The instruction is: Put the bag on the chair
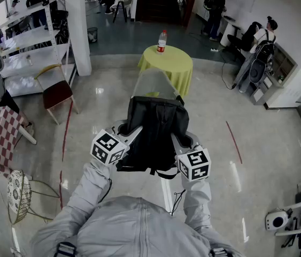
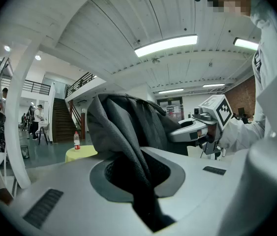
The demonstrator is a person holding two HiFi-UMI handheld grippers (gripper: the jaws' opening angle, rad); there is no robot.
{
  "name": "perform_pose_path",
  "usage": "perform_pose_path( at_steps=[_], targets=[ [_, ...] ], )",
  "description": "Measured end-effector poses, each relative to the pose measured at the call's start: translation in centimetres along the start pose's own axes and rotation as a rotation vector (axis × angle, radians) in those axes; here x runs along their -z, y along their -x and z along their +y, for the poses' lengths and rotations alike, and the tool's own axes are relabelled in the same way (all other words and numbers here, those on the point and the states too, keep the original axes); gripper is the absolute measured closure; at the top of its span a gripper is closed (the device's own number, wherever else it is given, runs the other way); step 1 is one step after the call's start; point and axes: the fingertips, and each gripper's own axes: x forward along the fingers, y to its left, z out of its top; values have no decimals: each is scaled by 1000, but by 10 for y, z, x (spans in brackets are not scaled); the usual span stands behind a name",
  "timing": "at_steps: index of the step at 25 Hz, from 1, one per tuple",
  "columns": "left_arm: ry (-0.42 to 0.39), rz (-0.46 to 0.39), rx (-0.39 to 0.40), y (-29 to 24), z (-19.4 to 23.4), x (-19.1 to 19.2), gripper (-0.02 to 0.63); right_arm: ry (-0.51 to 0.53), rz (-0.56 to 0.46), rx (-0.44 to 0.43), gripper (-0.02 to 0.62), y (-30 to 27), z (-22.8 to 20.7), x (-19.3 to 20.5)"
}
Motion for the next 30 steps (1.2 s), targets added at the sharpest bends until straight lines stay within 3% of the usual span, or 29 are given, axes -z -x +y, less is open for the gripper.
perform_pose_path(
  at_steps=[18, 30],
  targets=[
    [3, 25, -34, -84, -6, 2, 563, -24, 11, -36, 549, -13, -81, 26],
    [32, 51, -12, -164, 62, 14, 563, -74, 28, -29, 549, -89, -148, 40]
  ],
)
